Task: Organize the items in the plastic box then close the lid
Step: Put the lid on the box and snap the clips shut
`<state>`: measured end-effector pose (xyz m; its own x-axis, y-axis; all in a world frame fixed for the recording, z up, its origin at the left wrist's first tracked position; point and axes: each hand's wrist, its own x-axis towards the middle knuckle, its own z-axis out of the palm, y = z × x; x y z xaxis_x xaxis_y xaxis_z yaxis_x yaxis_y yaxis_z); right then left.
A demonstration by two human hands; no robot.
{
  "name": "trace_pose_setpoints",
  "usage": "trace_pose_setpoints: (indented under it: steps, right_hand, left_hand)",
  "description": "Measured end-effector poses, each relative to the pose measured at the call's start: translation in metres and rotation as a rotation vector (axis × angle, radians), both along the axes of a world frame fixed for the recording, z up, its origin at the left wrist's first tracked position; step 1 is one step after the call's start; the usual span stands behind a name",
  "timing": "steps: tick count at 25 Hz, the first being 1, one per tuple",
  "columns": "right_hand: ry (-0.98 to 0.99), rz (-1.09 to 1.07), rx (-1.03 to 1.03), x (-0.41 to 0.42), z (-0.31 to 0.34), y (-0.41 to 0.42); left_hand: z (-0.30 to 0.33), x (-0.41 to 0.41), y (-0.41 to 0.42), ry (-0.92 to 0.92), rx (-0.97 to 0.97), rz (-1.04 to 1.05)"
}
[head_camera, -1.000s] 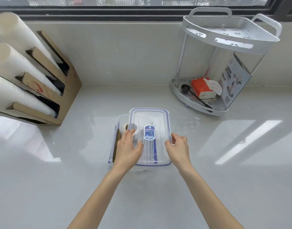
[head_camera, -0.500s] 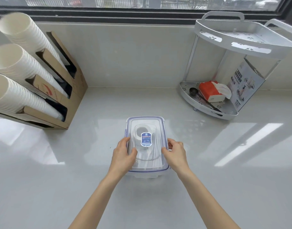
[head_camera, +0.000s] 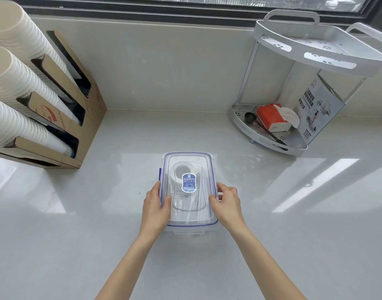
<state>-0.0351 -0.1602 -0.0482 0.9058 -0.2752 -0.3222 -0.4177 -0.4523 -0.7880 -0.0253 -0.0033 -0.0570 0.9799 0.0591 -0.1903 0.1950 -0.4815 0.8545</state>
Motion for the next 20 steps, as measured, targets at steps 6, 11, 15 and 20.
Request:
trace_pose_setpoints:
  steps: [6,11,15,20]
  right_hand:
    - [0.046,-0.073,0.149,-0.003,-0.003,-0.004]
    - [0.272,-0.115,0.405,-0.006,-0.011,-0.018]
    - [0.136,-0.159,0.335,-0.004,-0.014,-0.012]
    - [0.03,-0.14,0.144,-0.005,-0.007,0.0]
  left_hand:
    - [-0.006,0.004,0.002,0.015,-0.049,0.048]
    - [-0.009,0.004,0.002,0.04,-0.112,0.068]
    - [-0.005,0.004,0.003,0.076,-0.217,0.069]
    - [-0.005,0.003,0.003,0.146,-0.272,0.084]
